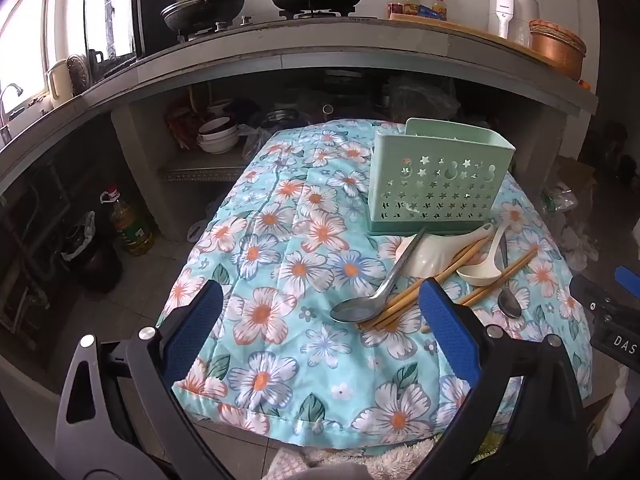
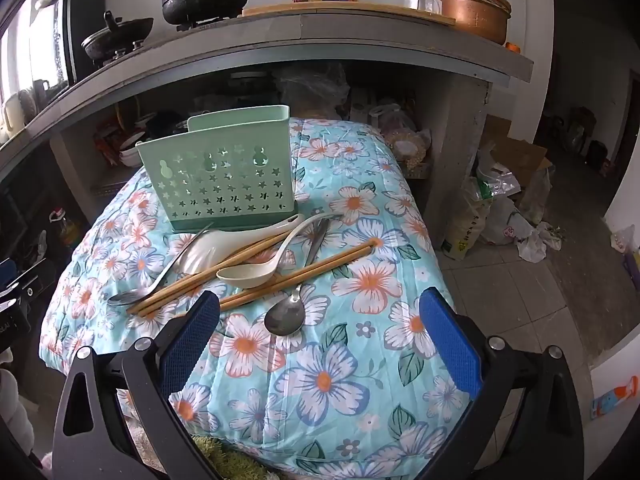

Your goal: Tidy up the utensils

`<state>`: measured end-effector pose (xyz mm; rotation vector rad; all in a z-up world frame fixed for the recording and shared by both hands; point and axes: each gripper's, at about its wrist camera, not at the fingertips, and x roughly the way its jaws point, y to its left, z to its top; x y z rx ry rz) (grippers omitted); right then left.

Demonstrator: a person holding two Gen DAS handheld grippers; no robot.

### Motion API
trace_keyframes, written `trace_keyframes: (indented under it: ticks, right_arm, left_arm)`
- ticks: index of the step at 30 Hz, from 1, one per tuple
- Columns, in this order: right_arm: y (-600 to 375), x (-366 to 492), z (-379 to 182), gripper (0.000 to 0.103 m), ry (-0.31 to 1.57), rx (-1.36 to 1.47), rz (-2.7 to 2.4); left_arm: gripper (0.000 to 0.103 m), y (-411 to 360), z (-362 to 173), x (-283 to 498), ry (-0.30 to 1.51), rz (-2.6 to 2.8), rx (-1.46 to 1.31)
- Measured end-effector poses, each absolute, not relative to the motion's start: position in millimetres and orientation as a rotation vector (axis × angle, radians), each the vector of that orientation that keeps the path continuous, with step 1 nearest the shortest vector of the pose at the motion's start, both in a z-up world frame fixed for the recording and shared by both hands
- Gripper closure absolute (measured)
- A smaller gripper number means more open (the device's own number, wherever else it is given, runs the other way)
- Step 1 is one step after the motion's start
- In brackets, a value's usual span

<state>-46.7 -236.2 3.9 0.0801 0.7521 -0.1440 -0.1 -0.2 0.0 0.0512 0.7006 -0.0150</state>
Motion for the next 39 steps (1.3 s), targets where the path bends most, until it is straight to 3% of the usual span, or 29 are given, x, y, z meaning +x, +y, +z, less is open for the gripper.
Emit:
trace_keyframes:
  ticks: [39]
  right_arm:
    - [-234.1, -47.9, 6.3, 0.005, 0.744, 0.075, -0.145]
  left_arm:
    - [0.008, 0.2, 0.3, -0.3, 0.695, -0.017, 0.046]
